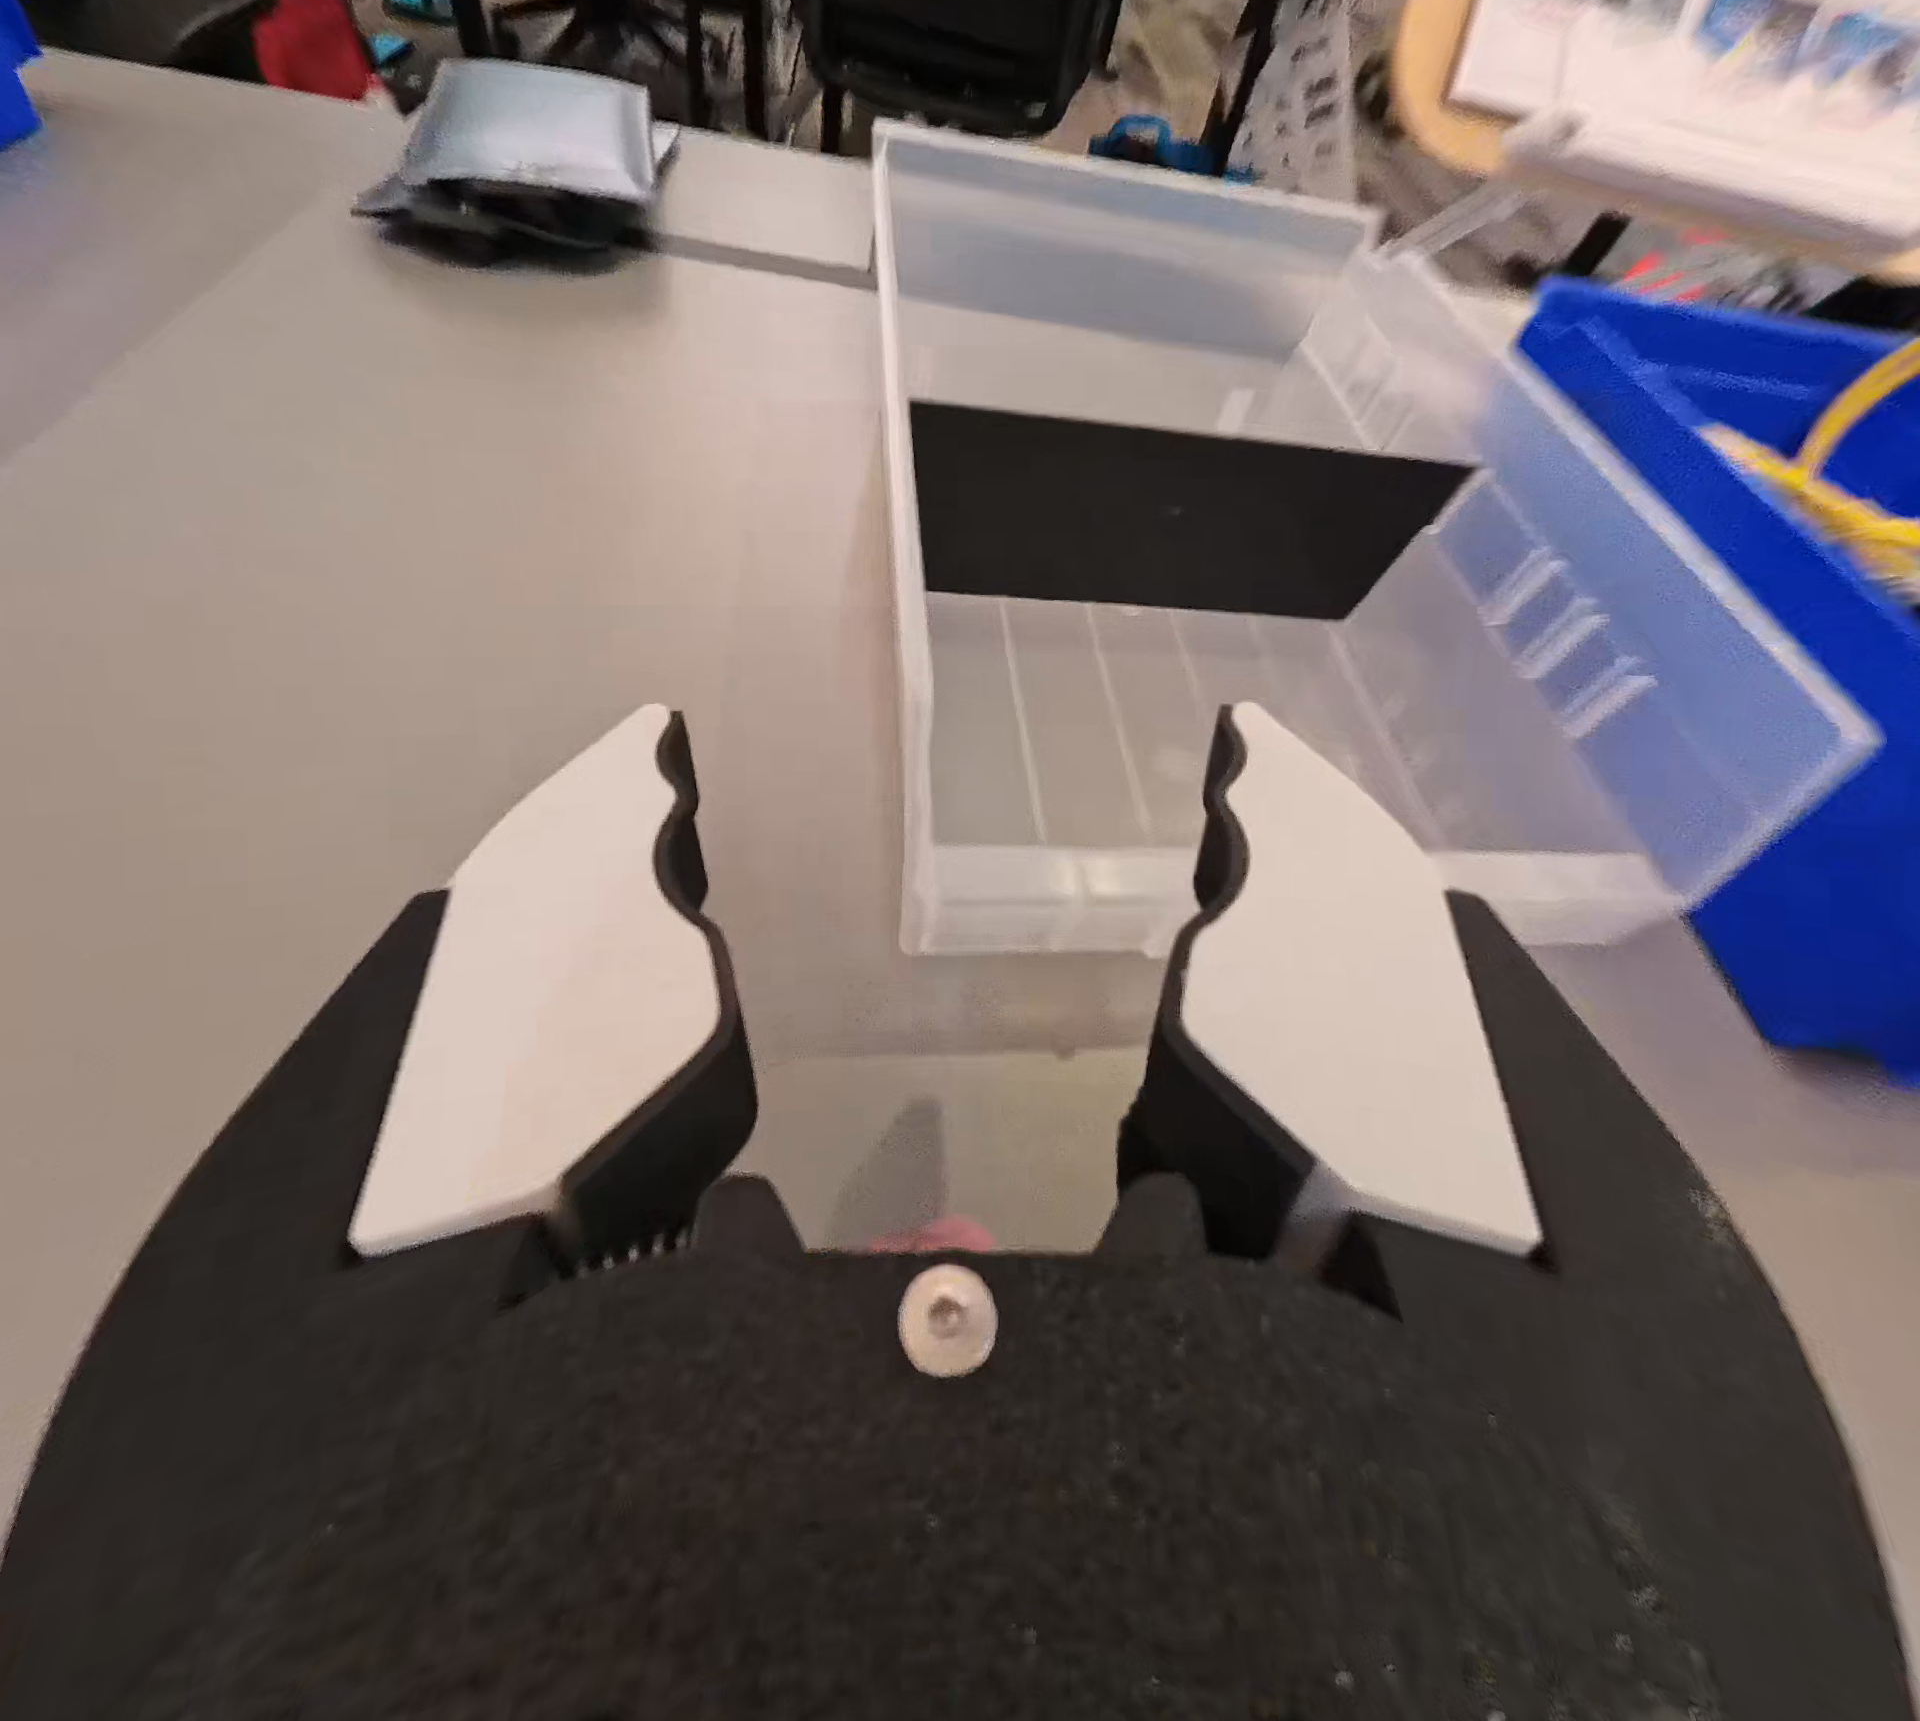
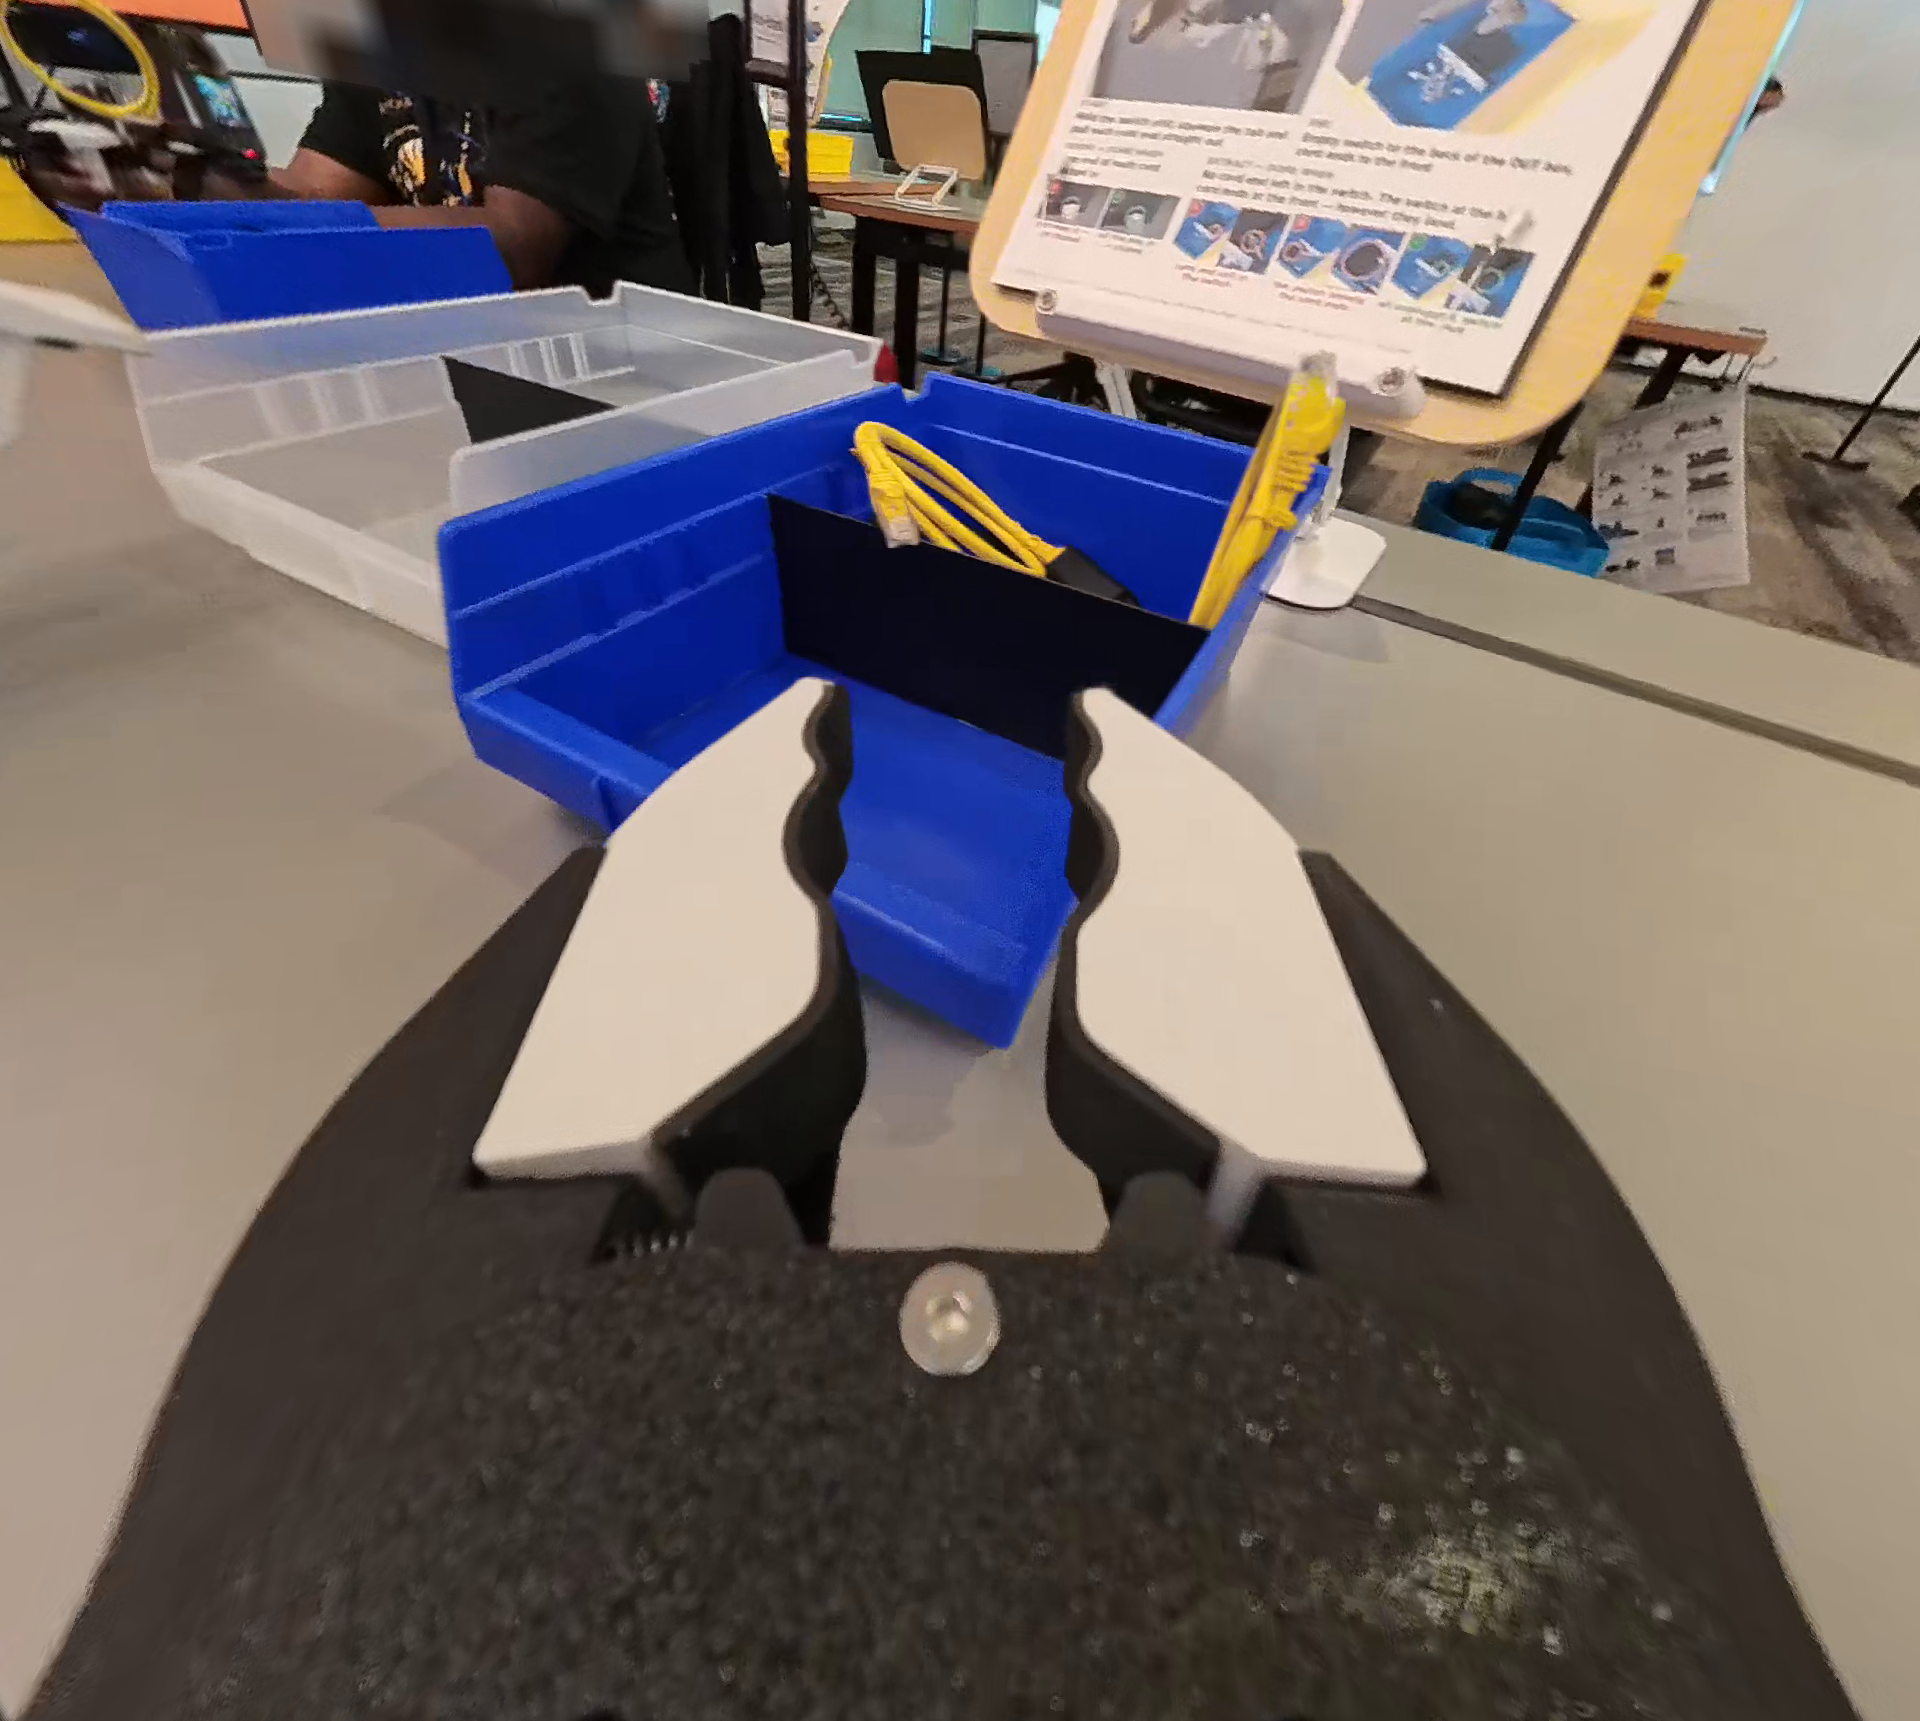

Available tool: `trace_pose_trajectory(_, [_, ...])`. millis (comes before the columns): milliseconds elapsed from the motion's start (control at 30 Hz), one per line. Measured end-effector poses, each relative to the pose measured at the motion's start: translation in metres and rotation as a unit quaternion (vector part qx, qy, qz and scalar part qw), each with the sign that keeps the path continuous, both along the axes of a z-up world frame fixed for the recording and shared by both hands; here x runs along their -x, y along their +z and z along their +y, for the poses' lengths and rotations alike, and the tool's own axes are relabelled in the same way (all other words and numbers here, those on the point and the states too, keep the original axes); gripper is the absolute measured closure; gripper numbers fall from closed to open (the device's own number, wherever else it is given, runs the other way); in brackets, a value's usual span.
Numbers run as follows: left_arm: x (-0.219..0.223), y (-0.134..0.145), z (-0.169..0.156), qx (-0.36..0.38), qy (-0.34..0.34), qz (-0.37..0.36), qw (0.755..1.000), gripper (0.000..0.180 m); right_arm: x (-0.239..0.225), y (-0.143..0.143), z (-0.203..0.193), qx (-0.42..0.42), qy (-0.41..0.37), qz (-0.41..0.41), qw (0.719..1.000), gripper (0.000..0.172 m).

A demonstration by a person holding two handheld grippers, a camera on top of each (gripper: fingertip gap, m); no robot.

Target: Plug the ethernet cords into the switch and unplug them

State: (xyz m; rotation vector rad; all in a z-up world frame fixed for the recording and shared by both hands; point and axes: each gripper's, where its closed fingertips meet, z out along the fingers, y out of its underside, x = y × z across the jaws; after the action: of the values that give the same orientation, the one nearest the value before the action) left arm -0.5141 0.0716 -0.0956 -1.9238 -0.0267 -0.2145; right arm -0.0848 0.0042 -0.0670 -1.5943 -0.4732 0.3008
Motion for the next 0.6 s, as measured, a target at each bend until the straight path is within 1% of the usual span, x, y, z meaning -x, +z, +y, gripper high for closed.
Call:
trace_pose_trajectory(100, [0.006, -0.031, 0.031, 0.077, 0.034, 0.046, 0.995, 0.089, 0.012, 0.002, -0.008, -0.019, 0.009, -0.033, 0.999, 0.133])
trace_pose_trajectory(133, [0.006, -0.041, 0.037, 0.102, 0.033, 0.064, 0.992, 0.104, 0.018, 0.001, -0.011, -0.021, 0.016, -0.042, 0.999, 0.133])
trace_pose_trajectory(167, [0.000, -0.041, 0.041, 0.106, 0.020, 0.049, 0.993, 0.128, 0.024, -0.001, -0.014, -0.021, 0.022, -0.051, 0.998, 0.133])
trace_pose_trajectory(200, [-0.002, -0.039, 0.042, 0.099, 0.019, 0.034, 0.994, 0.167, 0.030, -0.003, -0.017, -0.017, 0.028, -0.057, 0.998, 0.134])
trace_pose_trajectory(233, [-0.002, -0.037, 0.041, 0.090, 0.017, 0.030, 0.995, 0.178, 0.038, -0.007, -0.021, -0.007, 0.035, -0.057, 0.998, 0.134])
trace_pose_trajectory(267, [-0.002, -0.038, 0.039, 0.093, 0.017, 0.031, 0.995, 0.177, 0.047, -0.011, -0.025, 0.009, 0.047, -0.050, 0.998, 0.134])
trace_pose_trajectory(367, [0.004, -0.038, 0.024, 0.101, 0.036, 0.063, 0.992, 0.178, 0.080, -0.026, -0.036, 0.070, 0.079, -0.035, 0.994, 0.134])
trace_pose_trajectory(467, [0.012, -0.038, 0.003, 0.096, 0.053, 0.025, 0.994, 0.178, 0.119, -0.037, -0.041, 0.114, 0.108, -0.033, 0.987, 0.131])
trace_pose_trajectory(567, [0.024, -0.038, -0.024, 0.097, 0.069, 0.004, 0.993, 0.177, 0.164, -0.045, -0.038, 0.161, 0.127, -0.031, 0.978, 0.117])
trace_pose_trajectory(600, [0.028, -0.038, -0.035, 0.096, 0.076, 0.000, 0.992, 0.177, 0.177, -0.048, -0.037, 0.183, 0.125, -0.029, 0.975, 0.115])
